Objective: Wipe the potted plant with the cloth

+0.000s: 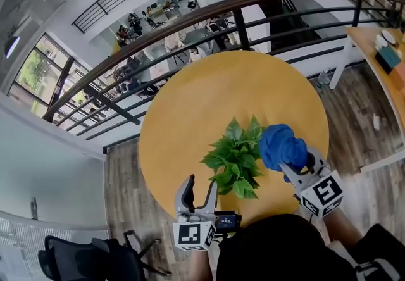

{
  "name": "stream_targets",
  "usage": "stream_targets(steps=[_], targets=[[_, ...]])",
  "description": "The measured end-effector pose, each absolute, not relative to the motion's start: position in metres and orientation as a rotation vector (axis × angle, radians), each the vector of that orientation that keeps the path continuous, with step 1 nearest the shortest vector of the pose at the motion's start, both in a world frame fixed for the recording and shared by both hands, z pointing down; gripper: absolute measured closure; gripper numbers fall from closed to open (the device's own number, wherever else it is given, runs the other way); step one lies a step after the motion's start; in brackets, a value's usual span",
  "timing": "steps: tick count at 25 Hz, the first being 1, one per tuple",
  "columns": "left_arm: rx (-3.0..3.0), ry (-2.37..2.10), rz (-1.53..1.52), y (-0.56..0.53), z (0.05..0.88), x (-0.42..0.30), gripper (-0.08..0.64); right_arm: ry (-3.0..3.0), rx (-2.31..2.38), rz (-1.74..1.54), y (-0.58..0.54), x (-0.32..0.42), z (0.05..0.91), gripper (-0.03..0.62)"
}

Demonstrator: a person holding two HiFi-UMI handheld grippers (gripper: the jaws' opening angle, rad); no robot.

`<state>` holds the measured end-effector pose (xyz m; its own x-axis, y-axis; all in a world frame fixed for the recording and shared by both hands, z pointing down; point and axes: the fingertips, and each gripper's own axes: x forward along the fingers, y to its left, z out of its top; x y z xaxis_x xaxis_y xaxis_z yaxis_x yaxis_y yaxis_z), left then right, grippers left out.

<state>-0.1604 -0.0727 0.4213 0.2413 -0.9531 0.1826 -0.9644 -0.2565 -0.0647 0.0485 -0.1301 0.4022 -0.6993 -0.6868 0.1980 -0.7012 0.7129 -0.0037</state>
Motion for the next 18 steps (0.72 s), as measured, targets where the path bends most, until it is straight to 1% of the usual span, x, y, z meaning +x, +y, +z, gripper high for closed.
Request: stream_targets(steps=[2, 3, 10, 13, 16, 18], targets=[[2.437, -1.820, 0.253, -0.074, 0.428, -0.166, 0.280, -2.730, 1.115, 0.115, -0.134, 0.047, 0.404, 0.430], [2.452, -1.785, 0.245, -0.074, 0.430, -0.165, 0.275, -2.730, 1.108, 0.120, -0.134, 0.045, 0.405, 0.430], [2.521, -1.664, 0.339, -0.089, 0.446, -0.142, 0.278, -2.723, 0.999, 0.080, -0.136, 0.022, 0.410, 0.430], [2.541, -1.644, 0.298, -0.093, 0.450, -0.146, 0.277, -2.710, 1.003, 0.082, -0.146, 0.019, 0.419, 0.430], [2.582, -1.595, 0.214, -0.093, 0.444, -0.147, 0.216, -2.692, 1.000, 0.093, -0.153, 0.020, 0.427, 0.430], [2.610, -1.564, 0.231, -0.094, 0.446, -0.141, 0.207, -2.681, 0.981, 0.092, -0.155, 0.017, 0.433, 0.430]])
